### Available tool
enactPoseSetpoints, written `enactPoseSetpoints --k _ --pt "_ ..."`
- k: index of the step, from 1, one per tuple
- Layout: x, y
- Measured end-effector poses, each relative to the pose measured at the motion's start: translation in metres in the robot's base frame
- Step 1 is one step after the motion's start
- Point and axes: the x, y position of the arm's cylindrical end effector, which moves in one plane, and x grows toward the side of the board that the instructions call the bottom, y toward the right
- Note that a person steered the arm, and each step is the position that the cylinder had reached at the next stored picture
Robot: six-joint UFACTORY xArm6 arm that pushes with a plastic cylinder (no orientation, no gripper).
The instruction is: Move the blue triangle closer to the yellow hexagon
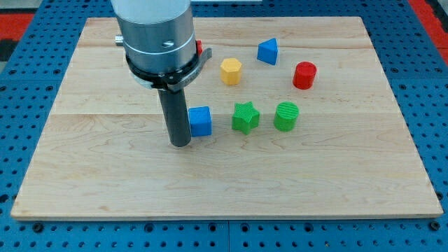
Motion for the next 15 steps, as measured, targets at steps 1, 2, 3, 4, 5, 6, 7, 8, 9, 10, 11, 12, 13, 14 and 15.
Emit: enactPoseSetpoints --k 1,2,3,4,5,6,7,8,9,10,11,12,13,14,15 --pt "0.000 0.012" --pt "0.000 0.014" --pt "0.000 0.014" --pt "-0.004 -0.043" --pt "-0.067 -0.086" --pt "-0.100 -0.042" --pt "-0.100 0.066" --pt "-0.100 0.169" --pt "-0.101 0.268" --pt "-0.149 0.274" --pt "-0.209 0.250" --pt "-0.221 0.213" --pt "-0.221 0.180" --pt "-0.242 0.165" --pt "-0.242 0.162"
